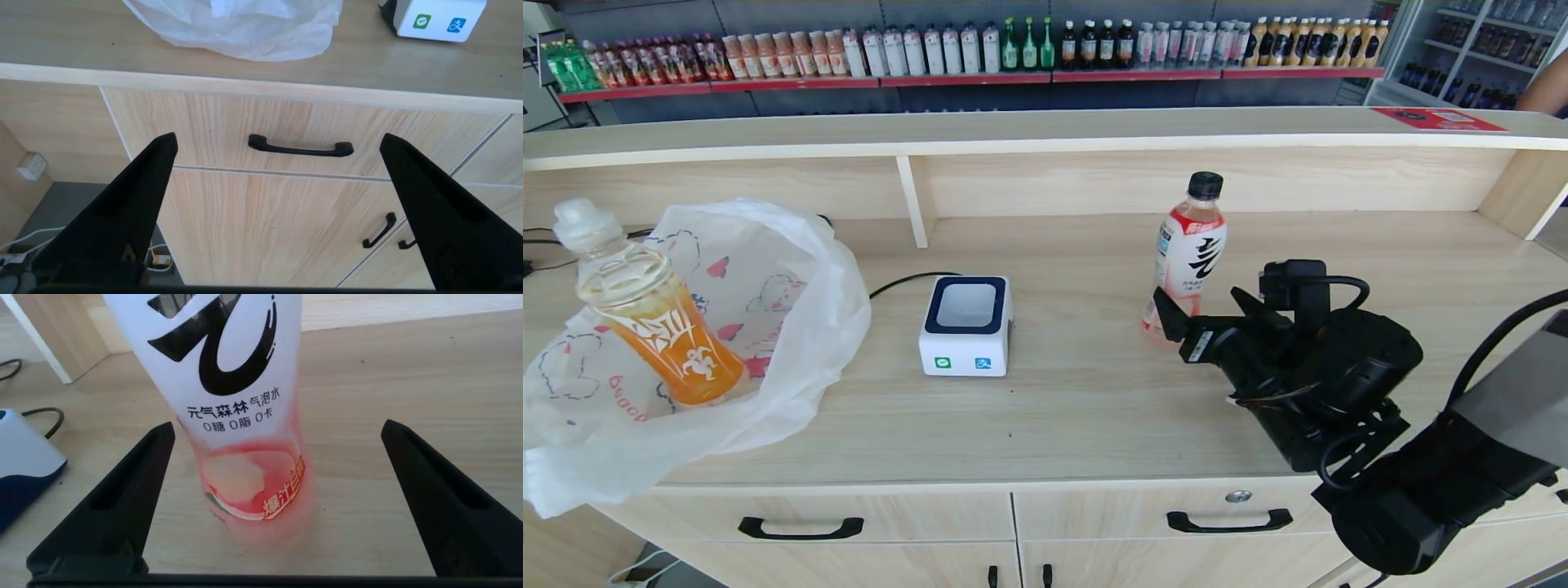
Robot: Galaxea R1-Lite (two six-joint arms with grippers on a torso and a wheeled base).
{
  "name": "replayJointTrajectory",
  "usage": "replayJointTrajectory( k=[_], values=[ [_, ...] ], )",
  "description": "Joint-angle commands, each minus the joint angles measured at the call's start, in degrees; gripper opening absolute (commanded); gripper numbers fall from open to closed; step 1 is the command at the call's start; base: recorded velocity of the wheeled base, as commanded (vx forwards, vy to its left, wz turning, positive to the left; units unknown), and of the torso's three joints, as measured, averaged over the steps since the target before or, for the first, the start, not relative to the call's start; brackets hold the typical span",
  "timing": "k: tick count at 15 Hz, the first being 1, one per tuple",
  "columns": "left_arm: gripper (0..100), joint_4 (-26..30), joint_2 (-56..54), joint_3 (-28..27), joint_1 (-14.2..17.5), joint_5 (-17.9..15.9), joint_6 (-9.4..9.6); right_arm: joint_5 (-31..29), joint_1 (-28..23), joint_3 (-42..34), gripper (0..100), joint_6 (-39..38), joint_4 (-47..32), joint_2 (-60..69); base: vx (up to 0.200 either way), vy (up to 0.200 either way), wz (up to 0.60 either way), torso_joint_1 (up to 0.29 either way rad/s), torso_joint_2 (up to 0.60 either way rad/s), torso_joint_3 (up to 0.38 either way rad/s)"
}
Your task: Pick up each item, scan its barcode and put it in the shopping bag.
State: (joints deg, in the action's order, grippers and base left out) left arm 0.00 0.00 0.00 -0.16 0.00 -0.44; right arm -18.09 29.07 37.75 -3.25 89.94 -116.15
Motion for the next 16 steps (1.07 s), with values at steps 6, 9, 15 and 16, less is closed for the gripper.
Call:
replayJointTrajectory(
  k=[6, 9, 15, 16],
  values=[
    [100, 0.00, 0.00, 0.00, -0.02, 0.00, -0.09, 1.13, -0.25, 6.28, 100, 1.67, 0.06, -3.91, 0.000, 0.000, 0.00, 0.000, 0.00, 0.000],
    [100, 0.00, 0.00, 0.00, -0.02, 0.00, -0.09, 1.13, -0.51, 8.92, 100, 1.85, -0.03, -5.66, 0.000, 0.000, 0.00, 0.000, 0.00, 0.000],
    [100, 0.00, 0.00, 0.00, -0.02, 0.00, -0.09, 1.13, -1.30, 11.29, 100, 2.02, -0.03, -7.77, 0.000, 0.000, 0.00, 0.000, 0.00, 0.000],
    [100, 0.00, 0.00, 0.00, -0.02, 0.00, -0.09, 1.13, -1.48, 11.46, 100, 2.02, -0.12, -7.77, 0.000, 0.000, 0.00, 0.000, 0.00, 0.000]
  ],
)
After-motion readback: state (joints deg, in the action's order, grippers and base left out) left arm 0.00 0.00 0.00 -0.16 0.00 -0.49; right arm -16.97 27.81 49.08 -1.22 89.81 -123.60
